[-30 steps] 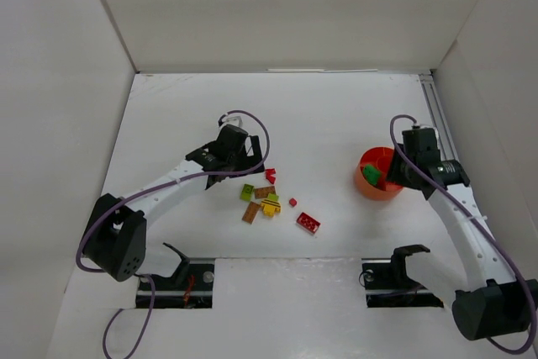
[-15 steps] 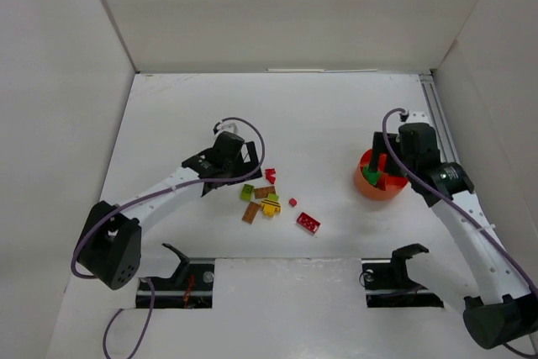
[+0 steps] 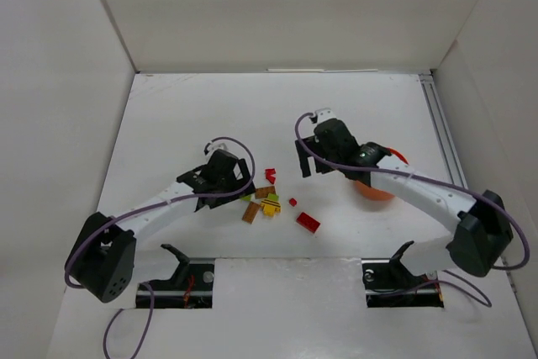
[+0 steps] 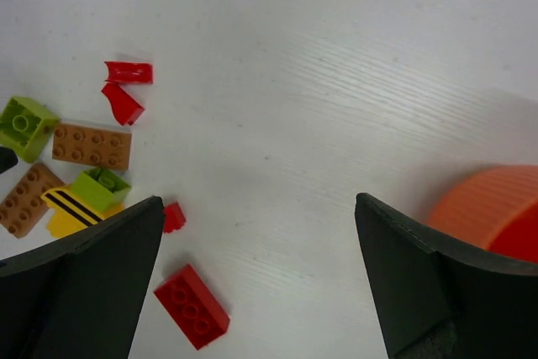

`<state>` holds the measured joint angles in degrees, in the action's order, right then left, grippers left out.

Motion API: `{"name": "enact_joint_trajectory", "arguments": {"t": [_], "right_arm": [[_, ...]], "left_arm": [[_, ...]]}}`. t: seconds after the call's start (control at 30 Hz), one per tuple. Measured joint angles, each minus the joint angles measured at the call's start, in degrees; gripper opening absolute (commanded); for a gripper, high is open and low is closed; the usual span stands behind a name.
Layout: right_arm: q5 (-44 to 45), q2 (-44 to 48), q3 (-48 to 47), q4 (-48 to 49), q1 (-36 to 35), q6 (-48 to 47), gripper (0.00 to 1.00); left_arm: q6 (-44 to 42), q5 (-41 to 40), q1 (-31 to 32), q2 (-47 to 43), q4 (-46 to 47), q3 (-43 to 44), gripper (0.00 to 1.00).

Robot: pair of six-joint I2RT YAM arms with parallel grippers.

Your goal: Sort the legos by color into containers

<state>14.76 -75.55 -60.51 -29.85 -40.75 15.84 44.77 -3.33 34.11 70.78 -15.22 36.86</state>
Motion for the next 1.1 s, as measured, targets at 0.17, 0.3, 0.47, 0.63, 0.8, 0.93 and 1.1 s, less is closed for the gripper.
{"name": "enact_joint_trajectory", "arguments": {"t": [0.17,0.3,0.47,0.63,0.8,0.93,1.1], "right_arm": [[-2.89,-10.80,-2.47,5.09,-3.08,2.73,0.98],[-3.91,-19.21,-7.74,6.80,-5.01,5.27,0.95],[-4.09,-27.43,-14.43,8.02,-6.75,6.73,0.90],[-4.04,-34.86,-19.76,8.17,-7.48,7.15,0.79],[-2.99,-38.40,-20.41,7.50,-7.72,8.55,0.76],[-2.60,-40.35,-21.03,7.37,-7.76,9.57,0.58],[-1.70,-41.97,-22.67,7.37,-7.87,10.32,0.33]], "left_arm": [[2.45,0.20,0.00,-4.98,-0.63,-2.32,1.00],[4.24,0.04,-0.02,-10.03,-1.95,-3.78,1.00],[5.84,-0.07,-0.07,-14.75,-3.04,-6.10,1.00],[6.49,-0.15,-0.07,-17.05,-4.85,-6.45,1.00],[6.54,-0.17,-0.09,-18.93,-5.75,-6.45,1.00],[6.49,-0.11,-0.07,-19.02,-5.79,-6.45,1.00],[6.21,0.15,-0.07,-19.02,-5.70,-6.45,1.00]]}}
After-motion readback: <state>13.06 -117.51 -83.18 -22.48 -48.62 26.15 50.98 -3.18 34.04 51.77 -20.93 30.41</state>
